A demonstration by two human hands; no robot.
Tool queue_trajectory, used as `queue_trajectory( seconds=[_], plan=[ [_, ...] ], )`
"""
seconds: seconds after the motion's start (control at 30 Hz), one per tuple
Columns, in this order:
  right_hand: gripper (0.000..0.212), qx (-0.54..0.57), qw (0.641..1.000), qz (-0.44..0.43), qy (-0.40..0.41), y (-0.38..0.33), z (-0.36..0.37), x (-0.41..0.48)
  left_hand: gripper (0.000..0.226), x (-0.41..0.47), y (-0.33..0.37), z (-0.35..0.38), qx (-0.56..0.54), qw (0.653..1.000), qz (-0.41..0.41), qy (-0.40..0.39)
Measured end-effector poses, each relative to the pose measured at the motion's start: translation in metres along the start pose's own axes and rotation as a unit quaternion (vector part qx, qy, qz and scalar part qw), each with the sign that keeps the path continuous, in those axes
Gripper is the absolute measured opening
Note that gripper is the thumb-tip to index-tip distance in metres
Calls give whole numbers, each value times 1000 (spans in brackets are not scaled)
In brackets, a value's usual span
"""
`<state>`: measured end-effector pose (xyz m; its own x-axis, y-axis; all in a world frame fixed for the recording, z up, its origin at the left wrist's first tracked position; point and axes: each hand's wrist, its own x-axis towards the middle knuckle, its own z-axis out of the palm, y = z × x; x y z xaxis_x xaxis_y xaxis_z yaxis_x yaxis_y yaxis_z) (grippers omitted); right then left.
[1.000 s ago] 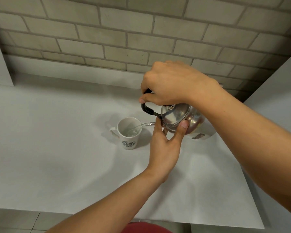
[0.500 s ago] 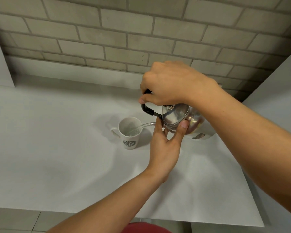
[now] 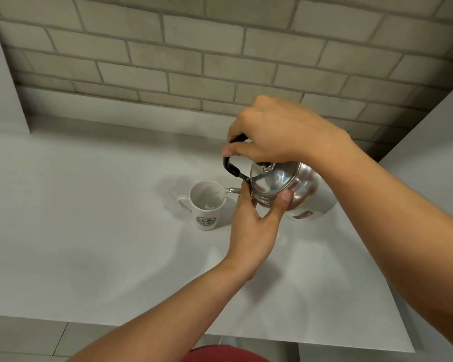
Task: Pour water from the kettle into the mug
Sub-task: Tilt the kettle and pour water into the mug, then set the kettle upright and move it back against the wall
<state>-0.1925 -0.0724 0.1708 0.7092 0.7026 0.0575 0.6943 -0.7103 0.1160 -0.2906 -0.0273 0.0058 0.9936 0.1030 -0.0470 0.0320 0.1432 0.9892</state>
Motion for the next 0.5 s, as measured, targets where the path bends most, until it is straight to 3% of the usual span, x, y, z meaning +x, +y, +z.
queue_trajectory(
  seconds=[0.37, 0.5],
  plan=[
    [42, 122, 984, 16, 130, 34, 44, -51, 37, 2, -2, -30, 122, 991, -5, -55],
    [31, 171, 960, 46, 215, 43, 61, -73, 67, 10, 2, -42, 167, 985, 4, -52]
  ],
)
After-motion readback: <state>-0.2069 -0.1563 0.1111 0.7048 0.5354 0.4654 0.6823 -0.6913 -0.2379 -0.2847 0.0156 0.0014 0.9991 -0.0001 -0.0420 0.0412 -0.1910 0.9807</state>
